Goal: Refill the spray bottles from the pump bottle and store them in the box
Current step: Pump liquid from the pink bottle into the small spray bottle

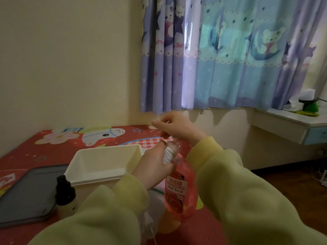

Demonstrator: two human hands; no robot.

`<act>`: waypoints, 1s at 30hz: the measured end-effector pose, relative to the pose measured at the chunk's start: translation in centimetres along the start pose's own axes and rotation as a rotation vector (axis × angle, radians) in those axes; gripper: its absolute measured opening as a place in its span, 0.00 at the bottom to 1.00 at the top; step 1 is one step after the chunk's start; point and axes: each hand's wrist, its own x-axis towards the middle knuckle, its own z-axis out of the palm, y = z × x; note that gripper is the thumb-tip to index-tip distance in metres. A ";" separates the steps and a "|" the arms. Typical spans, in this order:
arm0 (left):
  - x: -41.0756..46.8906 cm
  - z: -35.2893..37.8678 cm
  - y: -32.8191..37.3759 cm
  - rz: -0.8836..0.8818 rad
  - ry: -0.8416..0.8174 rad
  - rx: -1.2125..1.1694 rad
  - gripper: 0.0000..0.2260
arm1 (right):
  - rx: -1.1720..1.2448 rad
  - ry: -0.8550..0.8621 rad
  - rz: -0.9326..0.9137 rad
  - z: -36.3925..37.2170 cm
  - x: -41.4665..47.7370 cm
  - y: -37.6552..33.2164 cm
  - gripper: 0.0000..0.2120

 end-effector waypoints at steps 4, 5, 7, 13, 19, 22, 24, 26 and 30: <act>0.7 -1.1 0.5 0.038 0.003 0.019 0.10 | 0.078 -0.052 -0.001 -1.2 -0.1 -1.2 0.17; 0.6 -1.0 0.6 0.041 0.006 0.020 0.11 | 0.098 -0.052 -0.008 -1.3 -0.2 -1.2 0.17; 0.3 -0.4 0.4 0.032 0.023 0.004 0.11 | 0.094 -0.025 -0.019 -1.0 -0.2 -0.7 0.18; -0.1 0.7 -0.2 -0.007 0.040 -0.015 0.09 | 0.004 0.085 -0.019 0.2 0.1 0.7 0.20; -0.1 -0.5 0.4 -0.010 -0.009 -0.008 0.08 | -0.016 0.011 0.002 -0.2 0.0 -0.1 0.16; 0.4 -1.1 0.6 0.000 -0.005 -0.017 0.10 | 0.040 -0.002 0.004 -0.9 -0.1 -0.9 0.16; 0.3 -0.8 0.5 -0.002 0.003 -0.032 0.10 | 0.029 0.017 -0.014 -0.8 -0.2 -0.8 0.16; -0.1 -0.2 0.2 0.003 0.023 -0.059 0.09 | 0.048 0.054 -0.014 -0.5 -0.1 -0.4 0.17; -0.1 0.6 -0.3 -0.009 0.026 -0.080 0.10 | -0.008 0.133 -0.007 0.3 0.1 0.4 0.19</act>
